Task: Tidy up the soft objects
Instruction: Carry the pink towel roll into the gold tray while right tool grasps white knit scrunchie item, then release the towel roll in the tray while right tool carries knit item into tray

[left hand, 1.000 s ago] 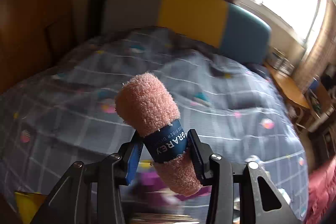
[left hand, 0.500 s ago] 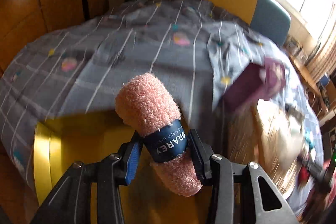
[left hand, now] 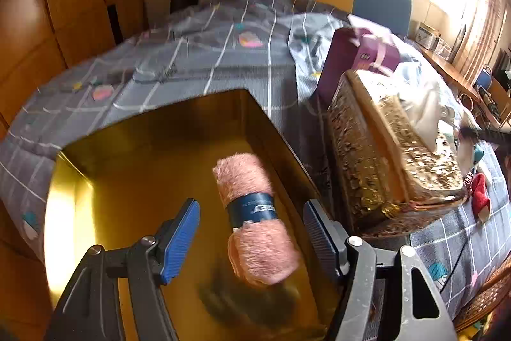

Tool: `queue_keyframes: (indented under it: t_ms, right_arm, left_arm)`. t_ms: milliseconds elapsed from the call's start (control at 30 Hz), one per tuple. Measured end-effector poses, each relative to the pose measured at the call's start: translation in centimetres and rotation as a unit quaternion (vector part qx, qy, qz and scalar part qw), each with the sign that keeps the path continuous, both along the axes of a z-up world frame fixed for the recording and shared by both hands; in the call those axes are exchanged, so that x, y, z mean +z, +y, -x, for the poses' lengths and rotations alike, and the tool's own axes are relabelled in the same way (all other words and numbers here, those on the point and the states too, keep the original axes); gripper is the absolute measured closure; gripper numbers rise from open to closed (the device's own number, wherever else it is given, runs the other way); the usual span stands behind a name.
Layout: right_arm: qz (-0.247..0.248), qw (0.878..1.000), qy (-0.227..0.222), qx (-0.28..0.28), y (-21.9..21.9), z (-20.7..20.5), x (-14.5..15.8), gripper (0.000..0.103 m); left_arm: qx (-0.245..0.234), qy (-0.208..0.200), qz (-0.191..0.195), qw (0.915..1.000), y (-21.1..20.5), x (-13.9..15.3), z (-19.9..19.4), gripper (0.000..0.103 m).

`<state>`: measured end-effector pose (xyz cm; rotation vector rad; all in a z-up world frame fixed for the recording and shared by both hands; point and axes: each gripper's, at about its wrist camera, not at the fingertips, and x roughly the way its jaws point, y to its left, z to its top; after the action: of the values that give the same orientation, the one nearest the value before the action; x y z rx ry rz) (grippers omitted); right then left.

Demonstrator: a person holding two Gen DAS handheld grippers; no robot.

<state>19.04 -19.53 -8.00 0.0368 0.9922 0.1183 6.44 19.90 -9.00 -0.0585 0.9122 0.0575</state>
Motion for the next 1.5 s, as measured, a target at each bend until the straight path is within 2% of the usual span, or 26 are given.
queue_keyframes:
  t_ms: [233, 333, 400, 467, 567, 767, 933, 1100, 1333, 1500]
  right_arm:
    - [0.000, 1.000, -0.007, 0.000, 4.2, -6.2, 3.4, 0.067]
    - [-0.009, 1.000, -0.009, 0.006, 5.8, -7.6, 4.5, 0.067]
    - [-0.002, 0.999, -0.027, 0.034, 9.1, -8.5, 6.2, 0.067]
    - [-0.008, 0.997, -0.041, 0.058, 11.3, -8.3, 7.3, 0.067]
    - [-0.044, 0.991, -0.063, 0.105, 14.1, -7.1, 9.0, 0.067]
    - [-0.083, 0.967, -0.087, 0.223, 19.6, -2.8, 10.7, 0.067]
    - [-0.098, 0.947, -0.067, 0.299, 23.2, 0.6, 9.9, 0.067]
    - [-0.090, 0.932, -0.026, 0.350, 26.0, 3.3, 7.5, 0.066]
    - [-0.072, 0.927, 0.017, 0.368, 29.5, 5.2, 3.6, 0.065]
    - [-0.081, 0.921, 0.051, 0.377, 31.9, 5.3, 1.2, 0.059]
  left_arm:
    - [0.005, -0.048, -0.063, 0.9968, -0.3, 2.6, 2.6, 0.035]
    - [0.005, -0.068, -0.085, 0.9940, -0.4, 3.4, 3.5, 0.035]
    - [0.007, -0.078, -0.091, 0.9928, -0.4, 3.9, 4.1, 0.035]
    - [0.008, -0.083, -0.092, 0.9923, -0.2, 4.2, 4.5, 0.035]
    - [0.012, -0.090, -0.100, 0.9908, 0.0, 4.5, 5.0, 0.035]
    - [0.021, -0.094, -0.104, 0.9898, 0.3, 4.7, 5.5, 0.035]
    - [0.025, -0.095, -0.107, 0.9894, 0.6, 4.8, 5.9, 0.035]
    - [0.034, -0.092, -0.105, 0.9896, 1.1, 4.7, 6.2, 0.035]
    - [0.069, -0.071, -0.072, 0.9925, 3.6, 3.8, 6.4, 0.035]
    - [0.109, -0.061, -0.056, 0.9906, 6.1, 3.3, 6.7, 0.035]
